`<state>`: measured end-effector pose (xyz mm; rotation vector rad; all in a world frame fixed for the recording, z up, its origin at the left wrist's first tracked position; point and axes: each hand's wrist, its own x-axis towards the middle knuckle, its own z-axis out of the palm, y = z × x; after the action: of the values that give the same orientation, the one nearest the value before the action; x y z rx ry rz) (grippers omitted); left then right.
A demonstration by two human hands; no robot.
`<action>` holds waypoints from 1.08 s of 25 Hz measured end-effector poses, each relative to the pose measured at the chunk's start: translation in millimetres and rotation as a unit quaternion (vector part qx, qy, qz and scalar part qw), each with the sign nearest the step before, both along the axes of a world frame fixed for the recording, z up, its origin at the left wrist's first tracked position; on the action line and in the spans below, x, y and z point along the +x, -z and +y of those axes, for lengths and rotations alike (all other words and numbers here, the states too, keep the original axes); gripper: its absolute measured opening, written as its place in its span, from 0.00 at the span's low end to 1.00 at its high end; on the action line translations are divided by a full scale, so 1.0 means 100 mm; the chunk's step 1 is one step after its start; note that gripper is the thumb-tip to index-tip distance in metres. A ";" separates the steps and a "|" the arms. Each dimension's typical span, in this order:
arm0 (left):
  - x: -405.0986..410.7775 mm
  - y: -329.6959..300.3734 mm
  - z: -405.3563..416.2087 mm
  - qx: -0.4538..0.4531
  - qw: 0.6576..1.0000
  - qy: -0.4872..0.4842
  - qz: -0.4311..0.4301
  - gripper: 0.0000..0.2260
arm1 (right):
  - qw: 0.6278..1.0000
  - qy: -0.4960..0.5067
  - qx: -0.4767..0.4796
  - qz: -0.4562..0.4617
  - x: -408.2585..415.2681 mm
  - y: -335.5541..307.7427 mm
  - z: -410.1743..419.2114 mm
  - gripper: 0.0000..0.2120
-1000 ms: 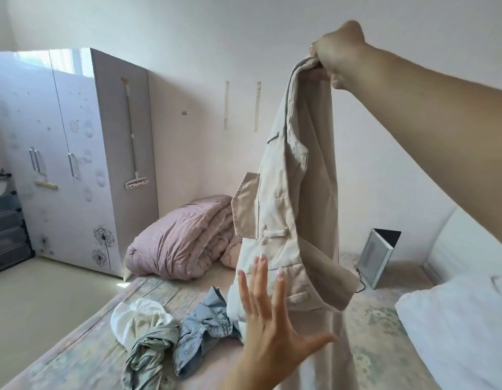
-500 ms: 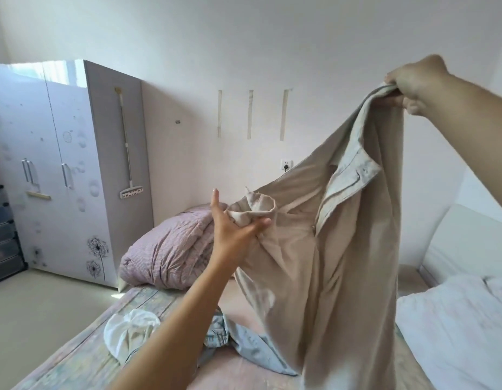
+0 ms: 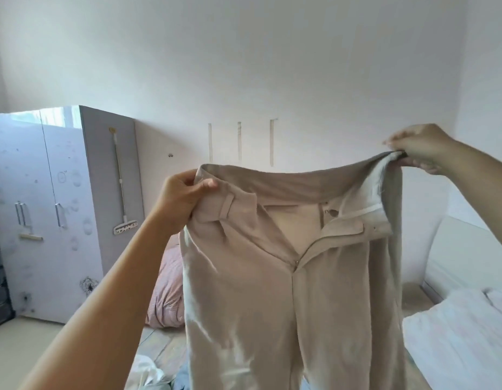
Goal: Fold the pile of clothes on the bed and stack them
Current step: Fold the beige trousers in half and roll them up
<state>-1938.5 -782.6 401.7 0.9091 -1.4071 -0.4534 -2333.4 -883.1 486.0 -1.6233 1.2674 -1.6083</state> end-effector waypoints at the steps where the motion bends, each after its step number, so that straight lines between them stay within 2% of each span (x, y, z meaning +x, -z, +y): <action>1: -0.04 -0.07 0.04 0.005 0.999 0.020 -0.026 0.17 | 0.997 -0.070 0.009 -0.023 -0.01 0.02 0.02 0.03; 2: -0.07 -0.11 0.06 0.021 0.996 0.025 -0.079 0.19 | 0.991 -0.126 0.031 -0.027 -0.03 0.06 0.05 0.03; 4: -0.16 -0.19 0.14 0.012 0.988 0.039 -0.151 0.15 | 0.983 -0.167 0.070 0.034 -0.08 0.18 0.09 0.09; 6: -0.20 -0.23 0.15 -0.029 0.983 0.048 -0.174 0.14 | 0.986 -0.108 0.051 0.116 -0.11 0.34 0.13 0.10; 8: -0.17 -0.22 0.09 -0.062 0.972 -0.036 -0.224 0.17 | 0.985 -0.004 0.008 0.172 -0.14 0.47 0.14 0.06; 10: -0.09 -0.16 0.03 -0.075 0.969 -0.131 -0.197 0.09 | 0.974 0.033 -0.002 0.225 -0.19 0.56 0.13 0.06; 12: -0.01 -0.13 -0.02 -0.081 0.970 -0.176 -0.149 0.13 | 0.963 0.022 -0.001 0.267 -0.22 0.61 0.14 0.04; 14: 0.05 -0.13 -0.08 -0.081 0.960 -0.214 -0.163 0.14 | 0.976 -0.022 -0.006 0.217 -0.19 0.66 0.15 0.07; 16: 0.01 -0.14 -0.13 -0.077 0.947 -0.236 -0.202 0.11 | 0.991 -0.112 0.035 0.063 -0.08 0.69 0.19 0.02; 17: -0.02 -0.13 -0.16 -0.071 0.942 -0.242 -0.224 0.11 | 0.990 -0.127 0.058 0.017 -0.02 0.71 0.20 0.01; 19: -0.01 -0.16 -0.17 -0.055 0.940 -0.259 -0.217 0.11 | 0.994 -0.076 0.062 0.040 0.05 0.74 0.16 0.03; 21: 0.05 -0.19 -0.15 -0.017 0.937 -0.289 -0.195 0.15 | 0.992 0.000 0.037 0.117 0.11 0.76 0.15 0.08; 23: 0.11 -0.18 -0.14 0.021 0.924 -0.310 -0.224 0.16 | 0.977 0.055 0.017 0.205 0.19 0.75 0.20 0.09; 27: 0.25 -0.11 -0.06 0.084 0.936 -0.230 -0.254 0.17 | 0.971 0.056 0.020 0.234 0.32 0.74 0.38 0.09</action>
<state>-1913.6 -788.9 413.1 1.5283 -1.5624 0.0285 -2301.8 -844.9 411.7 -2.0117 1.6348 -1.2892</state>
